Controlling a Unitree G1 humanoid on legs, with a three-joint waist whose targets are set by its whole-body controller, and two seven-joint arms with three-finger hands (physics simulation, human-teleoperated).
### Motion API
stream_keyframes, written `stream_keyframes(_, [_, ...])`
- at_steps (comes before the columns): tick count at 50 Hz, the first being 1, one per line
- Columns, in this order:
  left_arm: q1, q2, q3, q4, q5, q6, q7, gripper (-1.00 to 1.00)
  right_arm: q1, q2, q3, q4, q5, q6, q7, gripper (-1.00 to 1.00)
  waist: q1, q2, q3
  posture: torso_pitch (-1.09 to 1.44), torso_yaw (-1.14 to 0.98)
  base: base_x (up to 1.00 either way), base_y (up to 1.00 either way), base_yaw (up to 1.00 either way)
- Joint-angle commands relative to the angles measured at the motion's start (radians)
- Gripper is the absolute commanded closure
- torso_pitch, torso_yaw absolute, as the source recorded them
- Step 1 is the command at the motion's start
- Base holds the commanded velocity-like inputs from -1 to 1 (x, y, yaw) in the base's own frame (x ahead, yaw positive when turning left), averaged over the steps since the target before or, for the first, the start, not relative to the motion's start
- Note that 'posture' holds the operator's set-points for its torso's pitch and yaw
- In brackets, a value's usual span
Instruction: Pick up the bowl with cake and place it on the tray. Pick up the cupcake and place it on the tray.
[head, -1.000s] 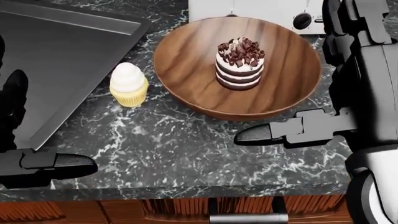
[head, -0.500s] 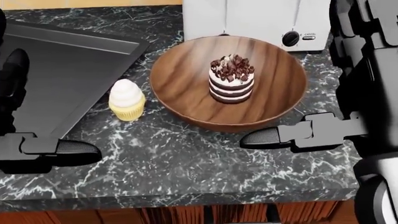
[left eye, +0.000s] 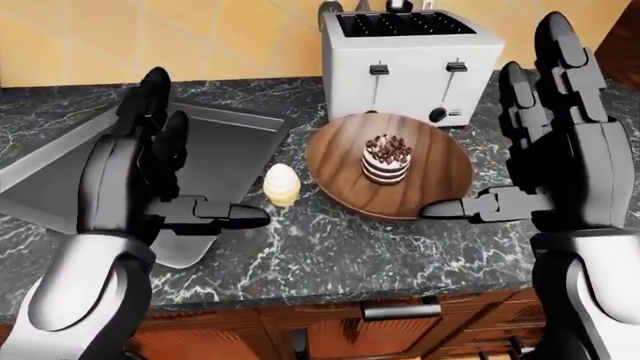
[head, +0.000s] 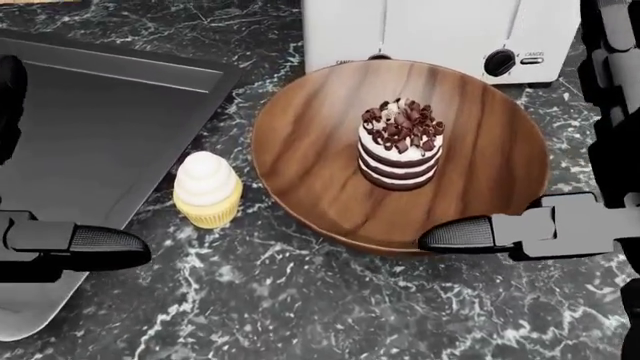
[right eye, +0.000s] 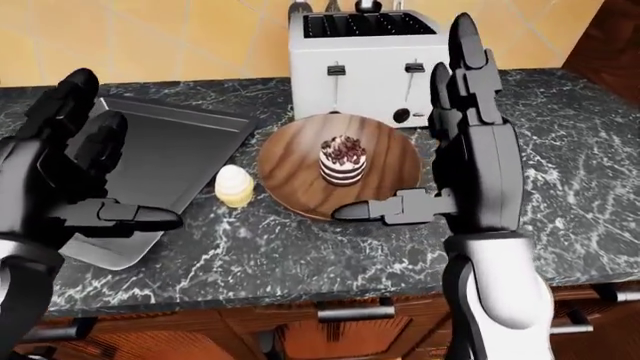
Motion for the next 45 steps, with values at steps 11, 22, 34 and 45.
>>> stream_keyframes(11, [-0.113, 0.200, -0.002, -0.018, -0.511, -0.013, 0.429, -1.00, 0.004, -0.046, -0.103, -0.024, 0.124, -0.011, -0.040, -1.00, -0.005, 0.005, -0.014, 0.00, 0.00, 0.00, 0.00, 0.00])
stream_keyframes(22, [-0.390, 0.179, -0.265, -0.018, -0.162, 0.135, 0.275, -1.00, -0.006, -0.102, -0.169, 0.002, 0.229, -0.004, -0.098, -1.00, 0.002, -0.005, -0.001, 0.00, 0.00, 0.00, 0.00, 0.00])
stream_keyframes(34, [-0.542, 0.111, -0.852, 0.049, 0.677, 0.031, -0.116, -1.00, 0.023, -0.128, -0.201, 0.015, 0.295, -0.039, -0.137, -1.00, 0.015, -0.032, 0.006, 0.00, 0.00, 0.00, 0.00, 0.00])
stream_keyframes(45, [-0.117, -0.607, -0.816, 0.298, 1.787, -0.890, -0.822, -1.00, 0.023, -0.149, -0.224, 0.010, 0.338, -0.031, -0.158, -1.00, 0.023, -0.071, -0.002, 0.00, 0.00, 0.00, 0.00, 0.00])
